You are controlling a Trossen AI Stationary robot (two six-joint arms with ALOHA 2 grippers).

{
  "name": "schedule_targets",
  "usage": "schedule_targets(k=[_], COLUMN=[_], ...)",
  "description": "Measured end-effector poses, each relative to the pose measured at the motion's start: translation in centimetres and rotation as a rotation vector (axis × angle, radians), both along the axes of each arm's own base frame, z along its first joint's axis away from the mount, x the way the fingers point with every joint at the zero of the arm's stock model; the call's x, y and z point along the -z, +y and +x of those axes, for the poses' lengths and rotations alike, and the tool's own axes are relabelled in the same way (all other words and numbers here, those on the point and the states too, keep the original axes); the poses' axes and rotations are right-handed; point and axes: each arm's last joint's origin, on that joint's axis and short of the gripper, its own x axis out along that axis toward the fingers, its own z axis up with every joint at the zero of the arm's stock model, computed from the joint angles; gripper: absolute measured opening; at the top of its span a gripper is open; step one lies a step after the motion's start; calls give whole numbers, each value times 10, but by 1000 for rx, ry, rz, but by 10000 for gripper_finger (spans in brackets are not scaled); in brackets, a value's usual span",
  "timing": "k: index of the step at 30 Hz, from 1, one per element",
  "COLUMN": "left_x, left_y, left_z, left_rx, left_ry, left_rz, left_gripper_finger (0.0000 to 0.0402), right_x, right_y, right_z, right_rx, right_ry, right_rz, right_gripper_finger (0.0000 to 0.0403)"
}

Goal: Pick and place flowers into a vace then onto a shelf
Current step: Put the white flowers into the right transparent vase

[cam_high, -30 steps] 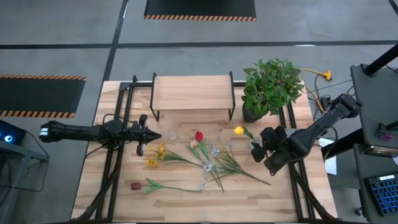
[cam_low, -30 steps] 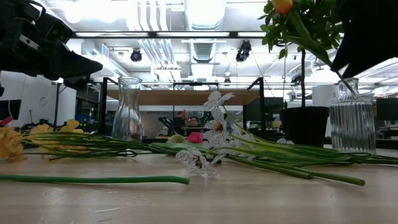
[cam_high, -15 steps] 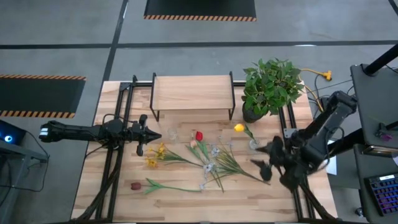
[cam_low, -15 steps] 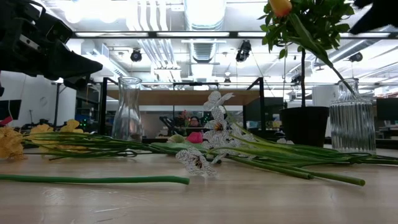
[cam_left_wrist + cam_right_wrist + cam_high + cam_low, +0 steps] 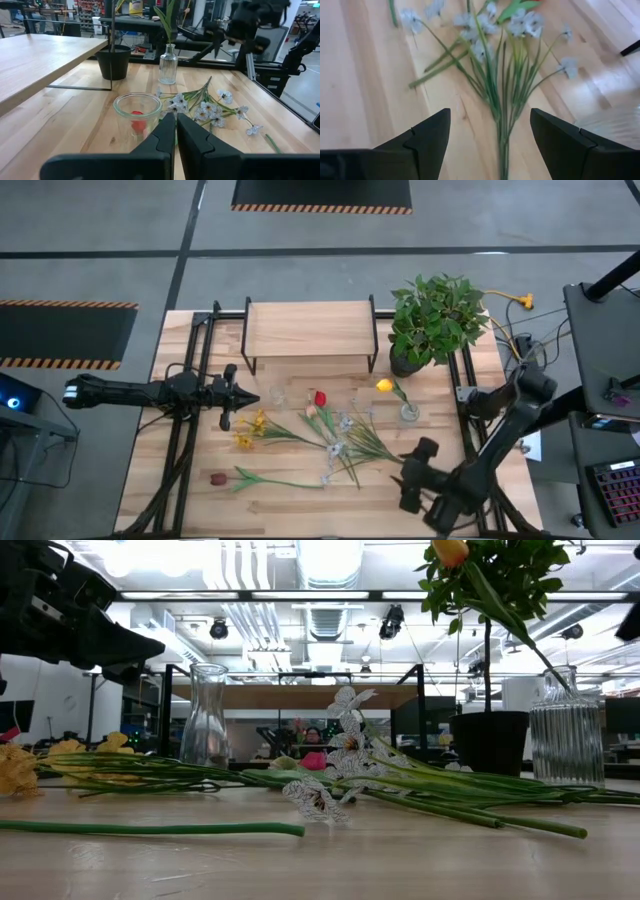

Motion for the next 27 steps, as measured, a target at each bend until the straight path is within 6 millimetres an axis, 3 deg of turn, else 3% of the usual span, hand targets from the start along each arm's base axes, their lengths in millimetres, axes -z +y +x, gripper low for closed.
schedule_targets(k=[3, 8, 19, 27], left_x=[0, 0, 1, 1], left_y=[0, 0, 0, 0], left_z=[0, 0, 0, 0], left_rx=[0, 0, 0, 0], left_ry=[0, 0, 6, 11], left_rz=[0, 0, 0, 0], left_gripper_finger=[0, 0, 0, 0], right_x=[13, 29, 47, 55], right_y=[7, 2, -30, -45], right_z=[10, 22, 43, 65], right_rx=[21, 82, 188, 93], right_ry=[27, 72, 205, 274], right_rz=[-23, -48, -31, 30], right_gripper_finger=[261, 252, 247, 255])
